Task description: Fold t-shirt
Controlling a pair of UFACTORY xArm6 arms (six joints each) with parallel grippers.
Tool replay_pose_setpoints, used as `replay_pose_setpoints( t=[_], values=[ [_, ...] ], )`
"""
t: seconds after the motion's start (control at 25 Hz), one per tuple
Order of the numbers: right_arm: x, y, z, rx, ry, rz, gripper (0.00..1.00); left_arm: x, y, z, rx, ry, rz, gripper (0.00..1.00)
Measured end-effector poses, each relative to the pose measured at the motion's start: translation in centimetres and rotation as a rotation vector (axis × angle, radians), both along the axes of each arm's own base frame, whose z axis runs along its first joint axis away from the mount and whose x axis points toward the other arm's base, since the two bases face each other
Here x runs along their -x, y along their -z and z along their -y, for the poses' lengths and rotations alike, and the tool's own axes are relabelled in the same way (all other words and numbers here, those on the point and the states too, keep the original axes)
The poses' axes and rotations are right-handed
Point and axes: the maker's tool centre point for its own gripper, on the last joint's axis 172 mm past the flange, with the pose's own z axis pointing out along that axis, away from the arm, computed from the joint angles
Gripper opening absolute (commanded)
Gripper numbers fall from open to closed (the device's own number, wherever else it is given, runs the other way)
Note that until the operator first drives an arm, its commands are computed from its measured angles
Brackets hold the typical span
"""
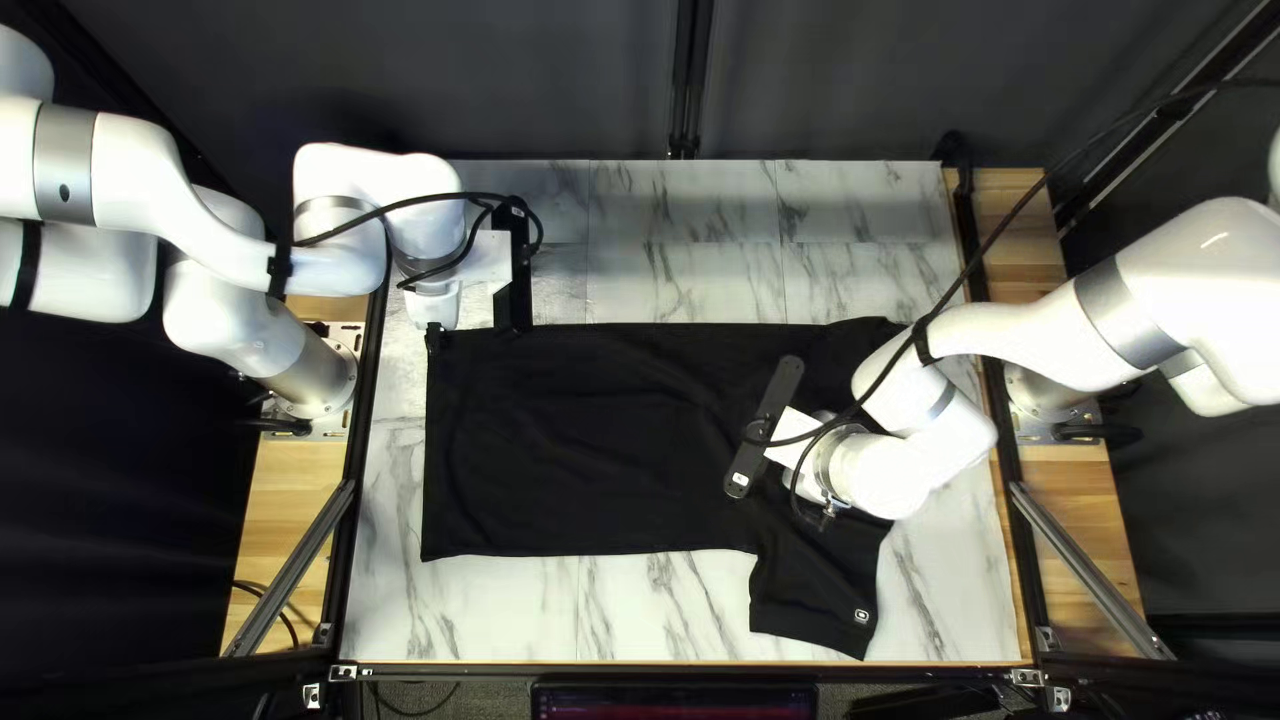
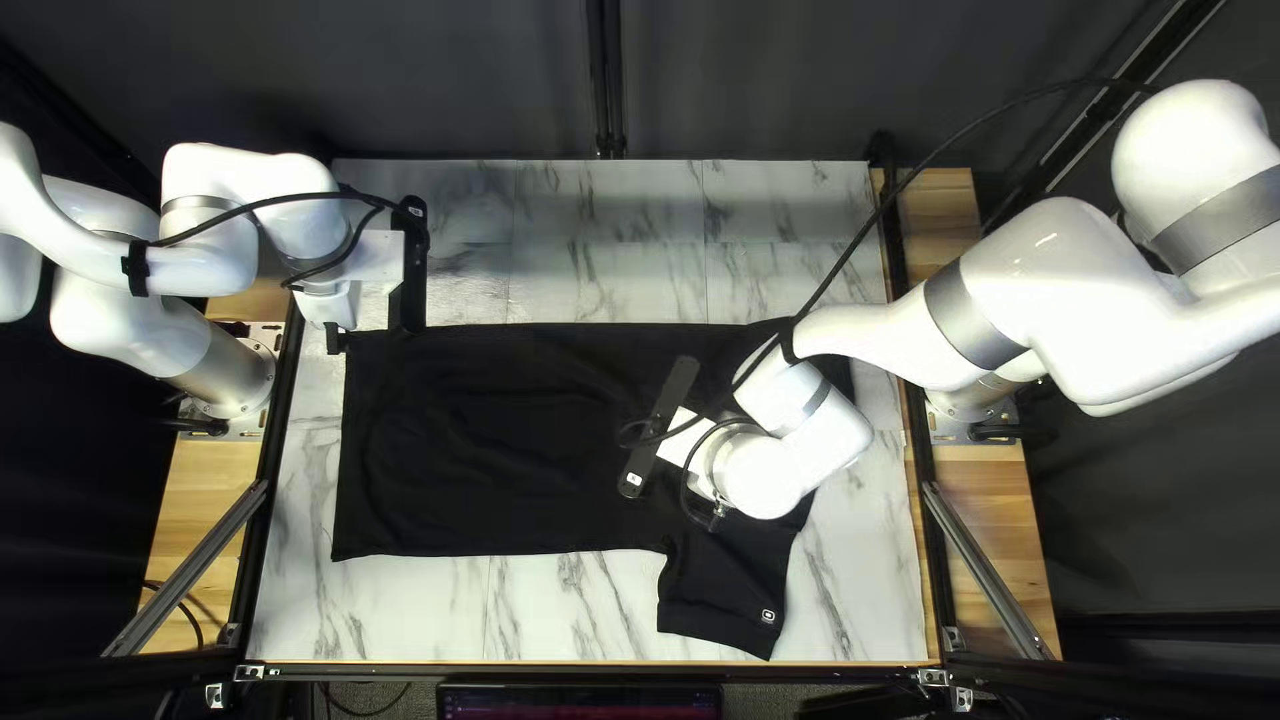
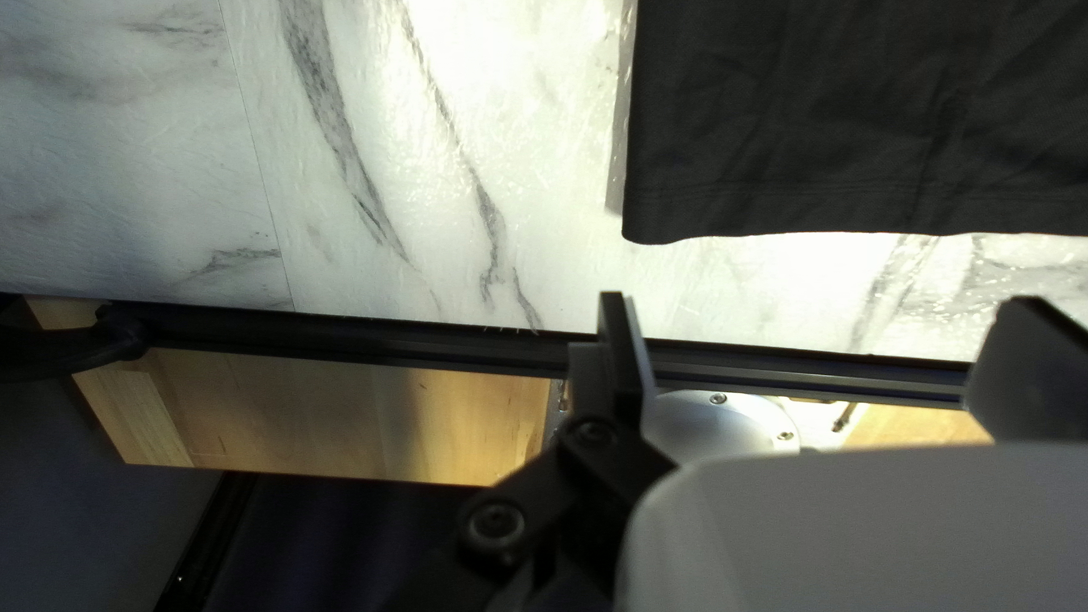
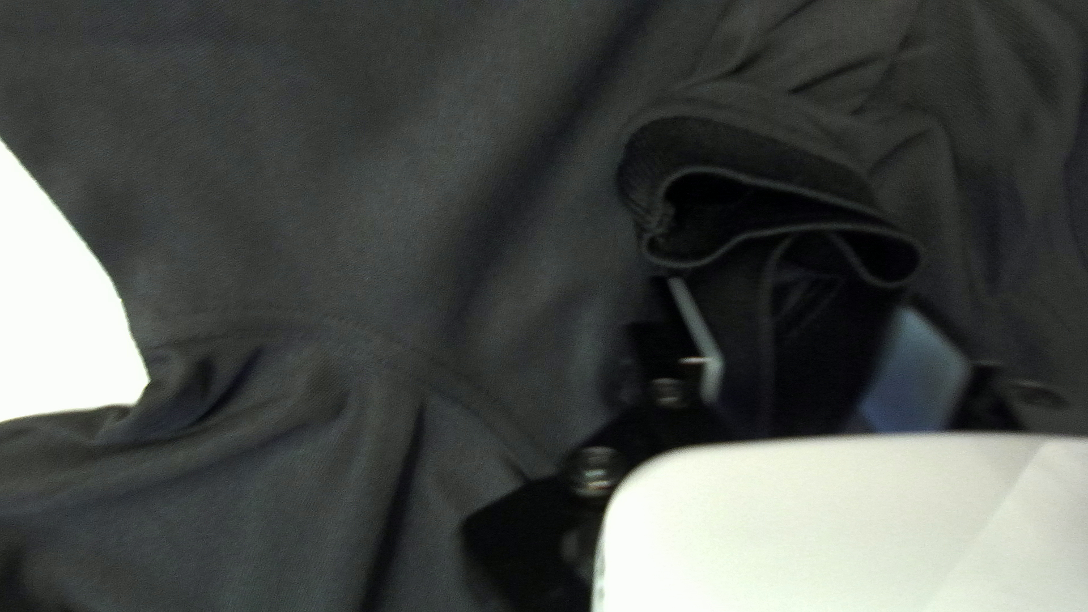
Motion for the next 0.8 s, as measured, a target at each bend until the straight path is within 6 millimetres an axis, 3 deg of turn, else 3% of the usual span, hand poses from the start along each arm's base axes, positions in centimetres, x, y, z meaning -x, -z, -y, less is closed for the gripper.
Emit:
replay_pose_setpoints(
  t=[0.4, 0.8],
  values=[
    [0.2, -3.1, -0.1, -0.052, -0.176, -0.110, 0.00, 0.0, 0.0, 0.0, 0.000, 0.000, 0.000, 1.00],
    [0.0, -4.7, -3.0, -0.092, -0.348, -0.187, 0.00, 0.0, 0.0, 0.0, 0.000, 0.000, 0.000, 1.00]
  ],
)
